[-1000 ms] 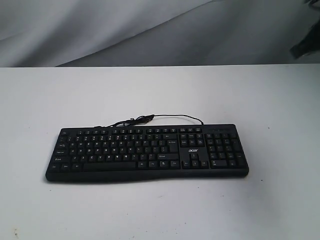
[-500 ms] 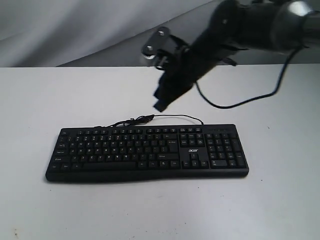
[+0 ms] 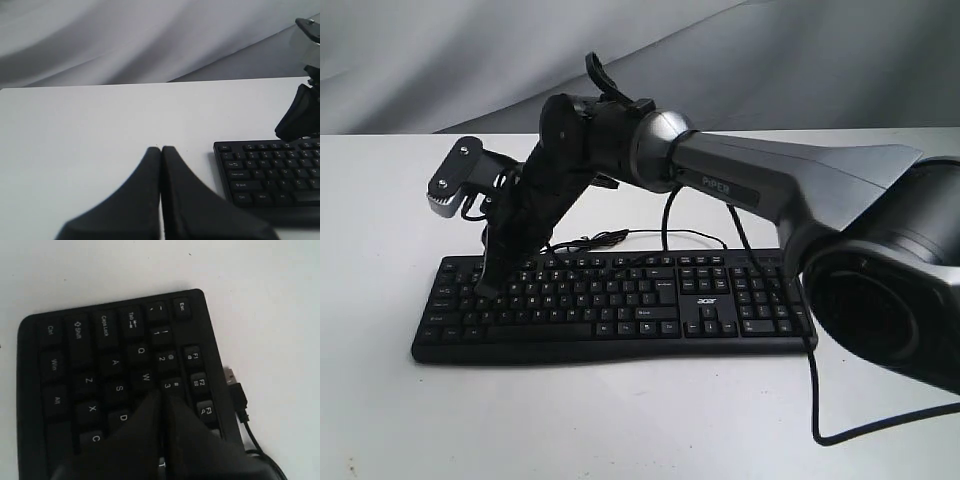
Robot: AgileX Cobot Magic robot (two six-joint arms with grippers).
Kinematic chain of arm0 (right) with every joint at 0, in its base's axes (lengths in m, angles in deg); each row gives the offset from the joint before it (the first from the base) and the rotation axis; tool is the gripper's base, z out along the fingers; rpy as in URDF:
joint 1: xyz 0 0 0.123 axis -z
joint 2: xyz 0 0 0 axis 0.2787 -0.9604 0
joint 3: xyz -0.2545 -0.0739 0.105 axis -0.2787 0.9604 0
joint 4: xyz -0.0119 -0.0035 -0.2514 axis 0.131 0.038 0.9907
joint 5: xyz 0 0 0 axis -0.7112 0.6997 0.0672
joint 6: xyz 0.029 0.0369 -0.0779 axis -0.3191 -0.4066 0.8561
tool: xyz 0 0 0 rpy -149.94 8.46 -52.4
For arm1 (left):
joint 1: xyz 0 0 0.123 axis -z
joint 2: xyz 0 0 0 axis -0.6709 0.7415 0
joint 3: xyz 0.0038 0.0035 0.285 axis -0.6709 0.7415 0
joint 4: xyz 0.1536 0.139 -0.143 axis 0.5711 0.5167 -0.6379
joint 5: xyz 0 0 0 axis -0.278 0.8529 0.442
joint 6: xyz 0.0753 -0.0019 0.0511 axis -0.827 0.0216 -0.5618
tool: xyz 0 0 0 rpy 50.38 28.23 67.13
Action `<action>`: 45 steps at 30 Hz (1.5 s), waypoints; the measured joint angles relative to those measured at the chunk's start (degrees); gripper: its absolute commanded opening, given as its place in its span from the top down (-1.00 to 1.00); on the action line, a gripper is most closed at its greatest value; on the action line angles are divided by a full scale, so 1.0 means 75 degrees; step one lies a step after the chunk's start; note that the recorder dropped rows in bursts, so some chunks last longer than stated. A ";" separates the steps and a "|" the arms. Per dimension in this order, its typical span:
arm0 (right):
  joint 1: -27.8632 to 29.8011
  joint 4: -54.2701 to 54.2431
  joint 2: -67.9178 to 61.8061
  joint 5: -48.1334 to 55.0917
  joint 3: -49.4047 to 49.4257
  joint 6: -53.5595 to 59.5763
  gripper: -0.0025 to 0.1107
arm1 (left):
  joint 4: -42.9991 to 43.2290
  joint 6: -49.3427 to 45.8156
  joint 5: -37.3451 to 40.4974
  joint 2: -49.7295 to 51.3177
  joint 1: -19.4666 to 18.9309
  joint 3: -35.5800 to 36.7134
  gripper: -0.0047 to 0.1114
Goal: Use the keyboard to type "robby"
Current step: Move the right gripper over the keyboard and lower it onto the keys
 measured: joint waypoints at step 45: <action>0.0014 0.0353 -0.0435 0.0148 -0.0066 -0.0458 0.96 | 0.0000 0.0000 0.0000 0.0000 0.0000 0.0000 0.91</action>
